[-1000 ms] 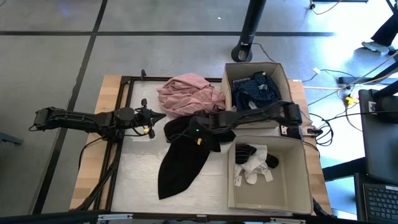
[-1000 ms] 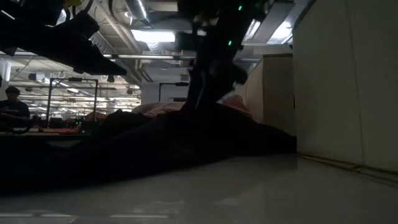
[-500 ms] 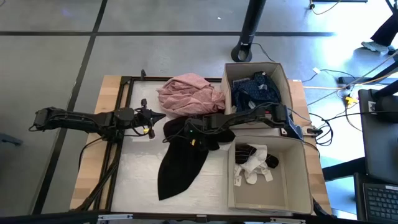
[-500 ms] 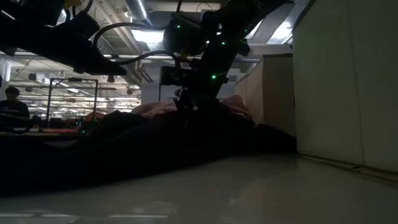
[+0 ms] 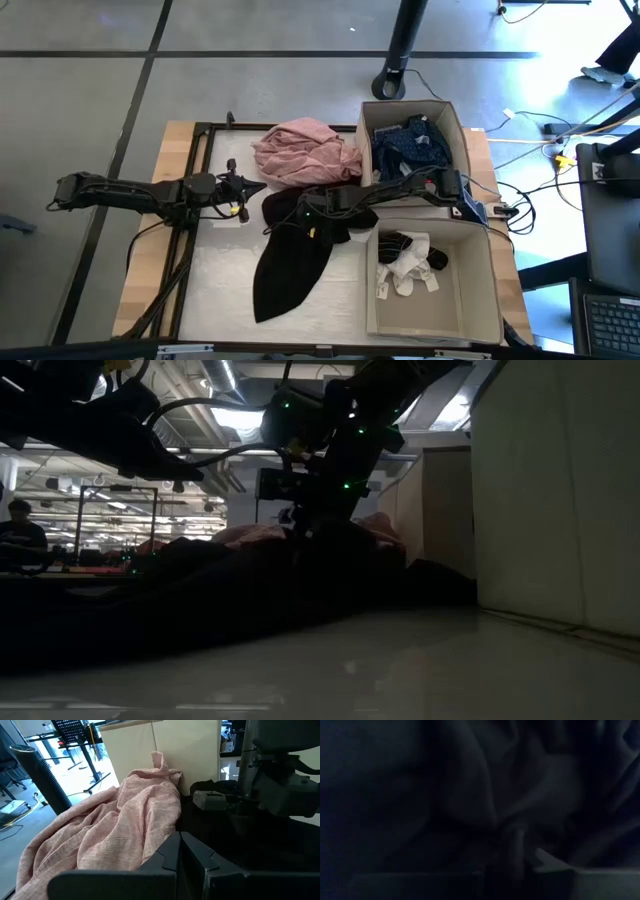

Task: Sort clothes
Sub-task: Put the black shirt into the bottom laundry organizer

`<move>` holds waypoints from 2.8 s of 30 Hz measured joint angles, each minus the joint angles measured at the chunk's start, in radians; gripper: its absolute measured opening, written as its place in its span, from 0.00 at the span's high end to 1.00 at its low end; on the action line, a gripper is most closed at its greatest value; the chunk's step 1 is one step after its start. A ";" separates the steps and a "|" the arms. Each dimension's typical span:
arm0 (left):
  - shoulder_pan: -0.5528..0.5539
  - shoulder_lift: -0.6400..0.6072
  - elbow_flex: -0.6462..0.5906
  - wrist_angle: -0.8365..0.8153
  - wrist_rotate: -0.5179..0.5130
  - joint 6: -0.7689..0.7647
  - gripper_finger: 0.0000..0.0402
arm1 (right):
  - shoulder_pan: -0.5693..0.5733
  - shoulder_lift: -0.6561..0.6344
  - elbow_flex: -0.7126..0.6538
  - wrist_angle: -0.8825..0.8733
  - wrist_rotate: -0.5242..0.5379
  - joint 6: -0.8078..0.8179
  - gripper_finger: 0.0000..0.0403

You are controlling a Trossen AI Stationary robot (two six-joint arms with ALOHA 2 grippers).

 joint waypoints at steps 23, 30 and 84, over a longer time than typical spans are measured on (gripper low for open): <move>0.000 0.000 0.000 0.000 0.000 0.024 0.99 | 0.152 -0.135 -0.038 0.135 0.489 -0.184 0.94; 0.000 0.000 0.000 0.000 0.000 0.023 0.99 | 0.191 -0.214 -0.037 0.160 0.743 -0.278 0.93; 0.000 0.000 0.000 0.006 0.000 0.044 0.99 | 0.527 -0.789 0.800 0.200 1.125 -0.902 0.93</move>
